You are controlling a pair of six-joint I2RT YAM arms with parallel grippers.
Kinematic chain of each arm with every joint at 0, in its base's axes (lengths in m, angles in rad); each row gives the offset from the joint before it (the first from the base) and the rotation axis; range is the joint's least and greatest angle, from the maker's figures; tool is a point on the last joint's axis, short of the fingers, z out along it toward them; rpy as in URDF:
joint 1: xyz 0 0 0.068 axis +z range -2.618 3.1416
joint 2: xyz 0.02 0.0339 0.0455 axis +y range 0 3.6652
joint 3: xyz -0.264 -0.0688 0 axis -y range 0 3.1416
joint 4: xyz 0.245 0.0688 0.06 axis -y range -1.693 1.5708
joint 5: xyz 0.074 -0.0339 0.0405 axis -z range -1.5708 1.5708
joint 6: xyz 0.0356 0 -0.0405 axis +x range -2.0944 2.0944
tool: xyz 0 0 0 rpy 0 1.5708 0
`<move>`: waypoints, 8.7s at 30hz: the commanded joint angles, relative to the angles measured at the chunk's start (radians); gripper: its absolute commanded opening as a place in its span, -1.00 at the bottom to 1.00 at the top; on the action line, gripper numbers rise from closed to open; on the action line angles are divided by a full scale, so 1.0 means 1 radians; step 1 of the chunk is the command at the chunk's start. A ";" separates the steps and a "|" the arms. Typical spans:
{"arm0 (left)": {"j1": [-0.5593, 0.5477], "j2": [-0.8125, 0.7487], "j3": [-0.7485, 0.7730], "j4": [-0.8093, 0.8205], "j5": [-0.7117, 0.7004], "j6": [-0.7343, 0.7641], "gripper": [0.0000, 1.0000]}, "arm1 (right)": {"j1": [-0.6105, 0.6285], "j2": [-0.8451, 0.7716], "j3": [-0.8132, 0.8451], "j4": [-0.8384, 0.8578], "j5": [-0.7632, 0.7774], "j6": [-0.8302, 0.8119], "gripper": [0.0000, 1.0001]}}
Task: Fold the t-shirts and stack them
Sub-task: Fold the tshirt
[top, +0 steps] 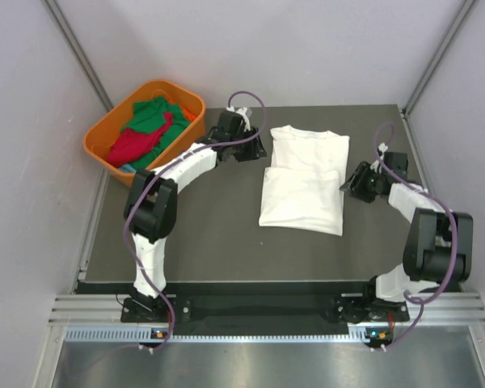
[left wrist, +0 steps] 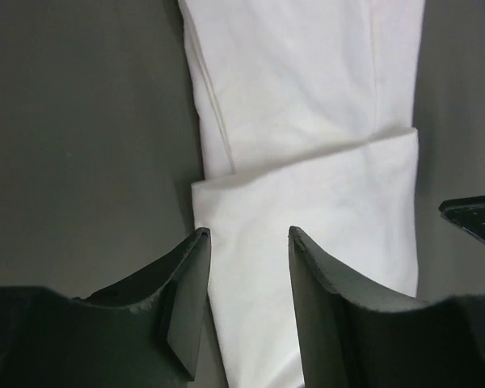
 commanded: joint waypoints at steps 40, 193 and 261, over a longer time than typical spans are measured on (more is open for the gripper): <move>0.072 0.518 0.473 0.045 -0.172 0.020 -1.00 | -0.044 1.170 1.256 0.453 -0.406 0.380 -0.56; -0.095 -0.219 -0.548 0.111 0.160 -0.117 -0.08 | -0.181 -0.069 -0.207 0.119 -0.292 -0.097 -1.00; -0.155 -0.196 -0.554 0.078 -0.025 -0.079 -1.00 | -0.192 -0.377 -0.424 -0.188 0.208 0.188 -1.00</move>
